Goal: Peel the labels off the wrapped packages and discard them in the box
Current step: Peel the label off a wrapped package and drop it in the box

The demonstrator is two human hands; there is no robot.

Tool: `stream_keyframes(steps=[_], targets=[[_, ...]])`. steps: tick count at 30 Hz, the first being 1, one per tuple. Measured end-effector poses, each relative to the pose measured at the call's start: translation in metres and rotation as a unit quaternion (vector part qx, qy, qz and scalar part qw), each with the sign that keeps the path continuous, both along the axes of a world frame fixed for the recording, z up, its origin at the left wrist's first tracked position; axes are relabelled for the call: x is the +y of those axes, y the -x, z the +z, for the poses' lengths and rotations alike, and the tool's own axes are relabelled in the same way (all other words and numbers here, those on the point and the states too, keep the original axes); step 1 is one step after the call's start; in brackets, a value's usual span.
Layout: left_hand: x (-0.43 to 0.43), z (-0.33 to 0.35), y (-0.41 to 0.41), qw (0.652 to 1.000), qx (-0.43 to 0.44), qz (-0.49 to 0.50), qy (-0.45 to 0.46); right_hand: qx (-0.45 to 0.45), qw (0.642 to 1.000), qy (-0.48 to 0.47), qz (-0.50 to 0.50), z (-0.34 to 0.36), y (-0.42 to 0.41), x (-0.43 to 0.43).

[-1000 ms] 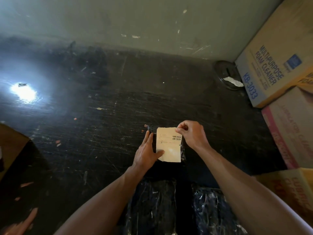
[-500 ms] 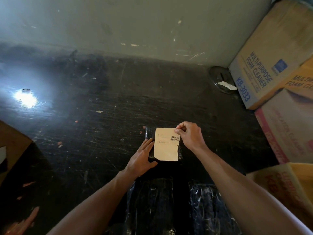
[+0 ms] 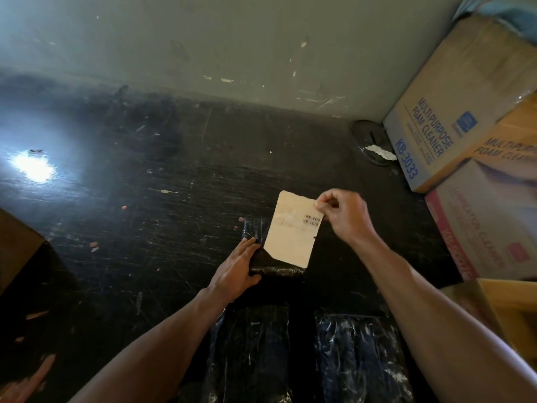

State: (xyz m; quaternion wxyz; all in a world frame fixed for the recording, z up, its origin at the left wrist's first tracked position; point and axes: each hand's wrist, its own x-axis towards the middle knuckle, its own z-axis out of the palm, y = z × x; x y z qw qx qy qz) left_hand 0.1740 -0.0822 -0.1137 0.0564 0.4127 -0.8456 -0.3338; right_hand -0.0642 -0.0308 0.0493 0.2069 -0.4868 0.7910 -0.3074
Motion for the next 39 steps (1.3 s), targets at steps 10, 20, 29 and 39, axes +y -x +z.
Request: stream_keyframes(steps=[10,20,29,39], targets=[[0.020,0.042,0.009,0.998,0.012,0.057,-0.009,0.016,0.999,0.016,-0.047,0.021,0.023,0.050],[0.082,0.115,0.101,0.996,0.077,0.036,0.007,-0.007,0.974,0.099,-0.204,0.035,0.088,0.157],[0.200,0.152,0.217,0.992,0.099,-0.077,0.011,0.066,0.930,0.140,-0.333,0.072,0.177,0.306],[0.309,0.147,0.295,0.983,0.049,-0.176,0.029,0.077,0.927,0.076,-0.360,0.042,0.215,0.407]])
